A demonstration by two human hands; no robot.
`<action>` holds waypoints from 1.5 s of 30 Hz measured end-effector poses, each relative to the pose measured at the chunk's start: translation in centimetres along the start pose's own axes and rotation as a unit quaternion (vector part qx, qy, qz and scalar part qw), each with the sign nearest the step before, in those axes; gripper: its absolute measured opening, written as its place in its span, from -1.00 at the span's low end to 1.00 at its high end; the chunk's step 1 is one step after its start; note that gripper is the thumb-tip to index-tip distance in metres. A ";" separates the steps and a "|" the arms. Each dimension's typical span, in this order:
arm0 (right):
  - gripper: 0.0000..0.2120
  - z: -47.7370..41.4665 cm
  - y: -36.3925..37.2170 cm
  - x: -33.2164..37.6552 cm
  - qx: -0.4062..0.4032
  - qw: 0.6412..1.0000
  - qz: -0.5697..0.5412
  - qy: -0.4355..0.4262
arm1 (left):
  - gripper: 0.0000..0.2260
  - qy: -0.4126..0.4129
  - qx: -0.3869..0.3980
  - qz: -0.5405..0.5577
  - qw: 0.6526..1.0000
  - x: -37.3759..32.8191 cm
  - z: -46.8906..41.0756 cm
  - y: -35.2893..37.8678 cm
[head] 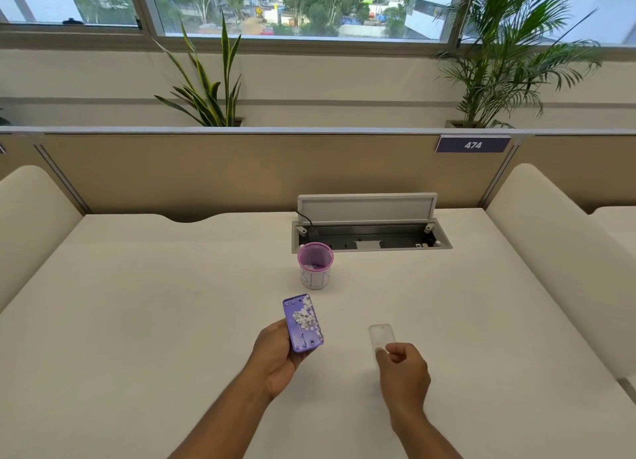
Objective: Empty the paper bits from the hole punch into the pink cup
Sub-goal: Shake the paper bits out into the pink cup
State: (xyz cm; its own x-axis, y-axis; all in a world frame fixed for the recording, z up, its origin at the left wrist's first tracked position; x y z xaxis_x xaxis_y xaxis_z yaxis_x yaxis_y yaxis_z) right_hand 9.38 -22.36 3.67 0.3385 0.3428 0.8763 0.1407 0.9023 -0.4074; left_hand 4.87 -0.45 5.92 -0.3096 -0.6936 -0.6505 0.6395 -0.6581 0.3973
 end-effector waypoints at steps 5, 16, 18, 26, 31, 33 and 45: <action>-0.90 -0.2 2.3 3.8 0.069 0.995 -0.039 -0.053 | -0.81 0.032 -0.016 0.010 0.999 -4.0 -2.6 0.5; -0.72 -4.9 7.8 14.5 0.152 0.954 0.051 -0.254 | -0.81 0.111 -0.038 -0.072 0.991 -13.3 -10.1 4.2; -0.68 -6.2 8.7 16.0 0.161 0.945 0.074 -0.276 | -0.82 0.124 -0.050 -0.100 0.986 -14.3 -11.8 4.7; -0.58 -10.7 12.0 17.6 0.181 0.932 0.136 -0.282 | -0.68 0.163 -0.077 -0.184 0.966 -16.2 -17.7 6.0; -0.57 -11.9 13.6 16.9 0.183 0.922 0.165 -0.297 | -0.69 0.184 -0.060 -0.217 0.957 -15.9 -19.8 6.2; -0.58 -12.0 13.9 17.0 0.180 0.914 0.172 -0.321 | -0.73 0.193 -0.052 -0.229 0.953 -15.8 -20.0 6.5; -0.56 -11.4 15.8 17.8 0.128 0.751 0.342 -0.550 | -0.91 0.258 -0.019 -0.253 0.932 -14.7 -19.4 7.3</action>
State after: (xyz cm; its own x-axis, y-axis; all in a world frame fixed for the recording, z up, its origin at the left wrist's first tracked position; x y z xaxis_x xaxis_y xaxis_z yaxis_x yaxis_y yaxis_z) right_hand 28.27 -4.96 9.84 -0.7434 0.6299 0.2249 0.0525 0.3901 -0.9193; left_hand 27.76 10.60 5.79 -0.2044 -0.0583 -0.9772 0.5314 -0.8450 -0.0608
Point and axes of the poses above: each hand's wrist, its own z-axis away from the middle knuckle, its own y-axis out of the palm, x = y × z, the point moved 3 cm from there along -z, towards the middle knuckle, and after that the axes turned 2 degrees about -y, right-handed, at the moved point
